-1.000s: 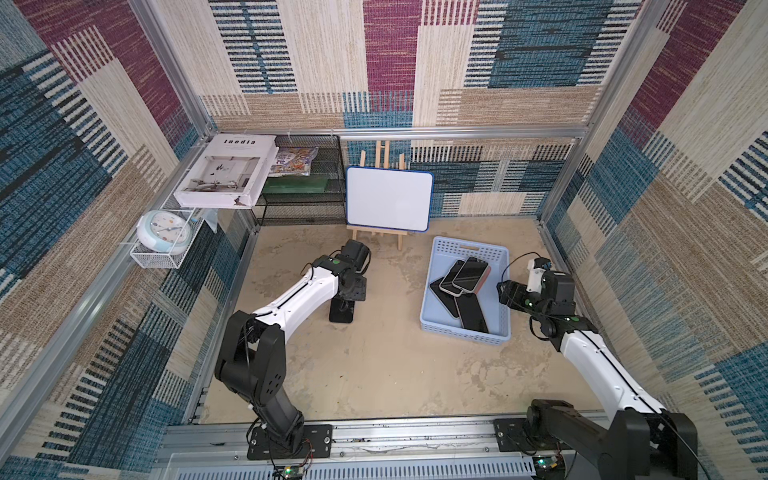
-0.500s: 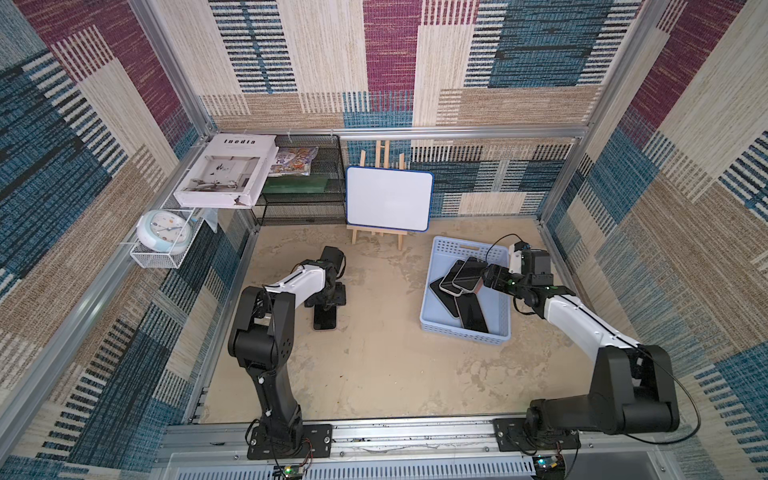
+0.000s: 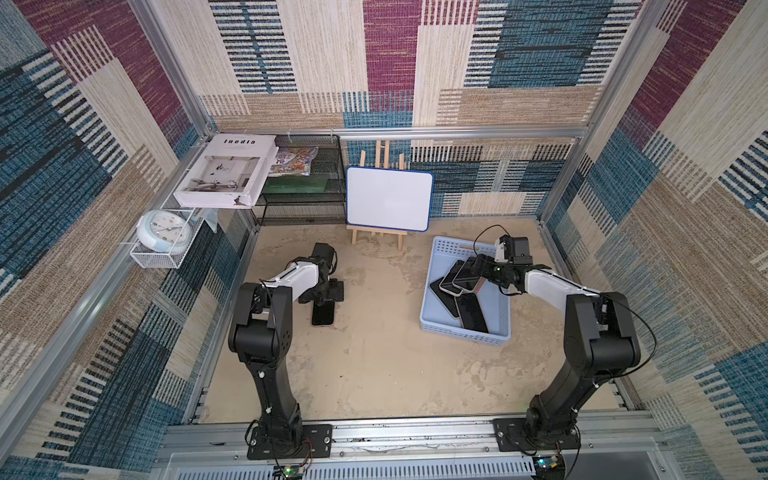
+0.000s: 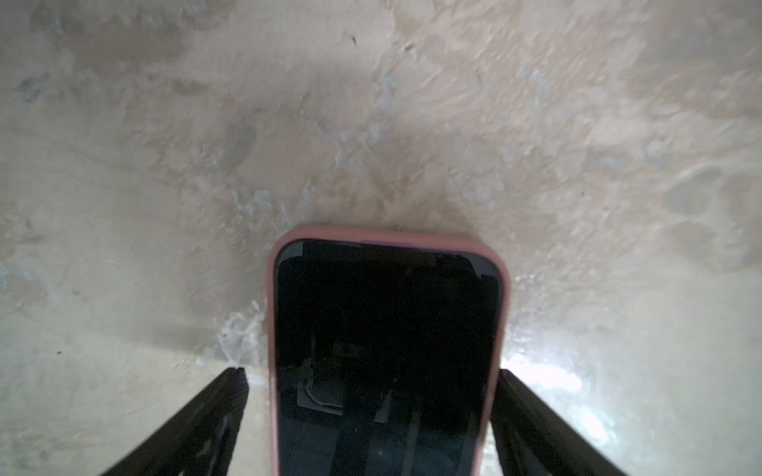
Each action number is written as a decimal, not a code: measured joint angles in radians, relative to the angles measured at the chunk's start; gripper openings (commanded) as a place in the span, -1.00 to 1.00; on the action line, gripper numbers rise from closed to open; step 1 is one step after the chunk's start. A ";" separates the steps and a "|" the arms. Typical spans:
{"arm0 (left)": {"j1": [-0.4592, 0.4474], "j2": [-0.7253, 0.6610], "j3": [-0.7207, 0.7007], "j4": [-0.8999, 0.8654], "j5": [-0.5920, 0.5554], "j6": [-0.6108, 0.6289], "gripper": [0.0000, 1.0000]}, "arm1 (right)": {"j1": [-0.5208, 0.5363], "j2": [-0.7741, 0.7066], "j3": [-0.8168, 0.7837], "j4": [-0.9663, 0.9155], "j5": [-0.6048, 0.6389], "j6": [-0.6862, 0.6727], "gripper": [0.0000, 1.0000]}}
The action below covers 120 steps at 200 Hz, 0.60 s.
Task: Take the phone out of the storage box
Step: Place the phone at the center of the board, then pick up the phone from the storage box.
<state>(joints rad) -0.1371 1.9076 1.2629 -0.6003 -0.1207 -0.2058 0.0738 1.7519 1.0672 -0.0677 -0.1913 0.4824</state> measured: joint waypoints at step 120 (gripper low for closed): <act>-0.124 -0.460 -0.058 -0.053 0.042 -0.077 0.99 | 0.027 0.028 -0.132 0.202 -0.001 0.217 0.12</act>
<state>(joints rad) -0.2611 1.4479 1.2045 -0.6533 -0.0788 -0.2832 0.1013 1.7798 0.9352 0.1345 -0.1925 0.6994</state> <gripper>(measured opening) 0.995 0.581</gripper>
